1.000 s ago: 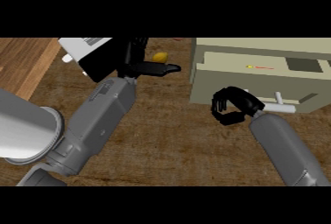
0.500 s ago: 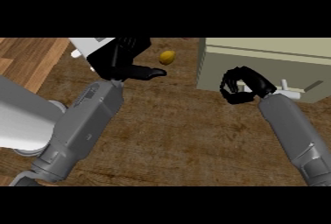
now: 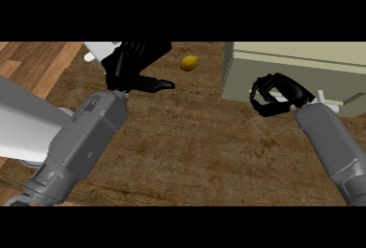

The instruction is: Pick up the cup, place it into the drawer and close the drawer

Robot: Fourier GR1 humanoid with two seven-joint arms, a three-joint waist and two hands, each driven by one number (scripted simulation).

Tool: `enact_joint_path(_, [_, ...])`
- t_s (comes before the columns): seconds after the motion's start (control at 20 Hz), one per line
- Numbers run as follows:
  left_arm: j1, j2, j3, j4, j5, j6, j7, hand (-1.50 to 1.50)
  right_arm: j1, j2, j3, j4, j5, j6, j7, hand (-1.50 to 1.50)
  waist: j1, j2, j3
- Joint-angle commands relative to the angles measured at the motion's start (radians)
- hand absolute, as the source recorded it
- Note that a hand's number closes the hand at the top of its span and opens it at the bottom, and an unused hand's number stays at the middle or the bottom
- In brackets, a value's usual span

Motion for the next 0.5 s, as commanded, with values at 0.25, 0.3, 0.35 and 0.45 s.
enact_joint_path(0.25, [0.023,0.012,0.003,-0.031,0.014,-0.042,0.005,-1.50,-0.173,-0.131,-0.110,0.007,-0.045,-0.041,0.074,1.50,0.048,0.016,-0.010])
enact_joint_path(0.3, [0.032,0.008,-0.007,-0.031,0.012,-0.048,0.015,-1.50,-0.168,-0.143,-0.109,0.006,-0.045,-0.029,0.080,1.50,0.050,0.016,-0.010])
enact_joint_path(0.35, [0.033,-0.001,-0.006,-0.033,0.013,-0.038,0.014,-1.50,-0.164,-0.142,-0.110,0.000,-0.050,-0.025,0.075,1.50,0.050,0.016,-0.010])
enact_joint_path(0.45, [0.042,0.003,-0.008,-0.038,0.011,-0.046,0.008,-1.50,-0.157,-0.132,-0.110,-0.001,-0.054,-0.025,0.083,1.50,0.053,0.018,-0.010])
